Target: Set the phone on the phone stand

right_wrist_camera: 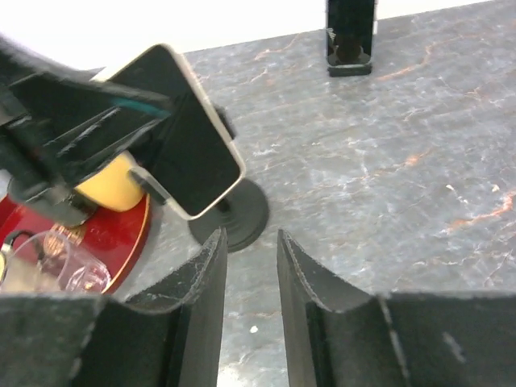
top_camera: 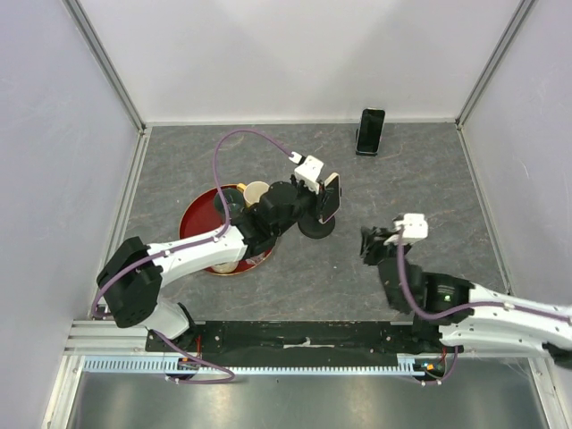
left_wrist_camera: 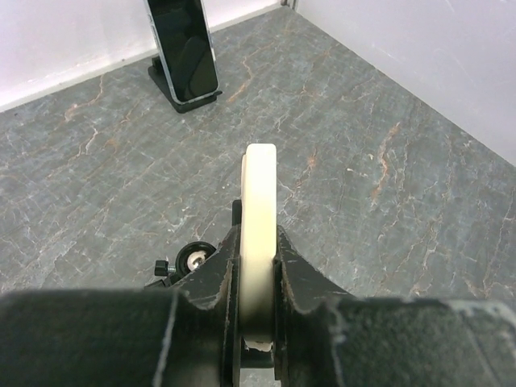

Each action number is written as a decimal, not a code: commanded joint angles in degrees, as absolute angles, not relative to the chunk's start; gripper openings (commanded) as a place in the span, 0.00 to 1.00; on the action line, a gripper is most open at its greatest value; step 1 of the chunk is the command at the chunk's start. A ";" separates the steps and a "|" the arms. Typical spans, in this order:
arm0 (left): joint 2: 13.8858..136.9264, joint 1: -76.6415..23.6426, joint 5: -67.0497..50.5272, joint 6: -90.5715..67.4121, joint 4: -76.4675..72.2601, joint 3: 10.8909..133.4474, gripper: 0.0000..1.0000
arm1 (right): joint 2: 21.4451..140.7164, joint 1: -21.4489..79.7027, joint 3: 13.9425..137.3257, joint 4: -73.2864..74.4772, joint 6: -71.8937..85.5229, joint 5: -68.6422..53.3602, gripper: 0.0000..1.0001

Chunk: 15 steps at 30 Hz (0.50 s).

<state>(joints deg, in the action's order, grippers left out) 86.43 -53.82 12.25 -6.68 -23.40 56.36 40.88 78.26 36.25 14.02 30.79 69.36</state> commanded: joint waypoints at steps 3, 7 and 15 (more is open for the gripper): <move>86.14 -51.59 10.29 -10.46 -2.99 57.74 0.02 | 34.09 57.79 33.13 20.66 29.20 41.62 0.43; 86.48 -51.59 10.20 -9.85 -0.36 60.02 0.02 | 43.93 47.22 36.29 18.99 26.20 22.88 0.48; 82.71 -51.59 7.57 -10.54 3.95 60.64 0.52 | 47.37 41.66 37.35 10.29 18.57 6.60 0.70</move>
